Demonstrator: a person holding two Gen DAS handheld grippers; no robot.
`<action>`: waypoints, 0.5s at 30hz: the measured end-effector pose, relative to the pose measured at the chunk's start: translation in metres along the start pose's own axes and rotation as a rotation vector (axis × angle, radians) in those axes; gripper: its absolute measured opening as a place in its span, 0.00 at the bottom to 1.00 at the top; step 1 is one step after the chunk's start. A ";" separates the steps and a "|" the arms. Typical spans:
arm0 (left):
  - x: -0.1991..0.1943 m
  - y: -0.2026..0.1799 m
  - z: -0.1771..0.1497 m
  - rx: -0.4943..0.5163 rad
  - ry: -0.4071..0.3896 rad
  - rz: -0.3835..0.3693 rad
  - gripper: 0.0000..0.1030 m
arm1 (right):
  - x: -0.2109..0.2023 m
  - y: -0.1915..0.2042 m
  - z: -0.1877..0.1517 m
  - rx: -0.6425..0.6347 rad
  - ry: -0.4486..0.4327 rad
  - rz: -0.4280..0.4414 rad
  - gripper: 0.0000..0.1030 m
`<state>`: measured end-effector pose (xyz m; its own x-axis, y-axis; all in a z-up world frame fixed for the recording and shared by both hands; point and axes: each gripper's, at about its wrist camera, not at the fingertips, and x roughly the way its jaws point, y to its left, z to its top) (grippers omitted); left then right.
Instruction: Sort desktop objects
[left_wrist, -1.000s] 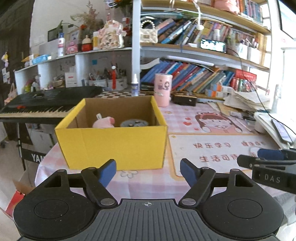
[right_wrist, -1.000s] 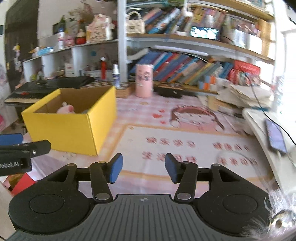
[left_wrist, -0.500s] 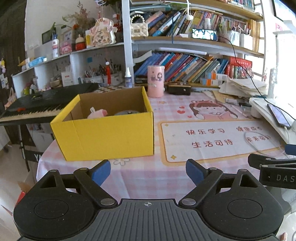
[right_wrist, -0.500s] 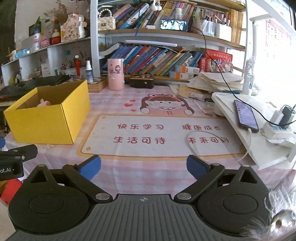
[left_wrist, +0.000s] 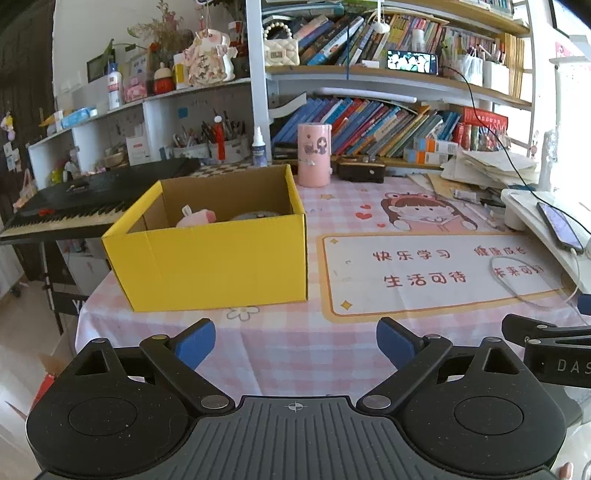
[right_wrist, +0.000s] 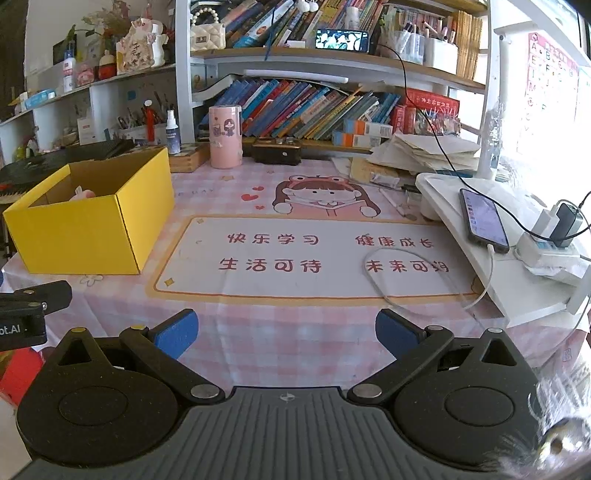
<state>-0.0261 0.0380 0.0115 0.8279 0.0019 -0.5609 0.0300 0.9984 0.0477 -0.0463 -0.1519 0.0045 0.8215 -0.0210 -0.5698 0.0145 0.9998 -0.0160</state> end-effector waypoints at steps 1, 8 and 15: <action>0.000 0.000 0.000 -0.001 0.003 -0.005 0.93 | 0.000 0.000 0.000 -0.001 0.001 0.001 1.00; 0.001 -0.003 -0.002 0.001 0.019 -0.019 0.93 | 0.002 0.000 0.000 -0.006 0.014 0.004 1.00; 0.003 -0.003 -0.003 -0.008 0.036 -0.039 0.93 | 0.005 0.001 0.000 -0.014 0.026 0.014 1.00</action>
<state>-0.0253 0.0356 0.0073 0.8056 -0.0348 -0.5914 0.0572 0.9982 0.0191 -0.0423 -0.1509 0.0022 0.8067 -0.0077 -0.5909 -0.0045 0.9998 -0.0191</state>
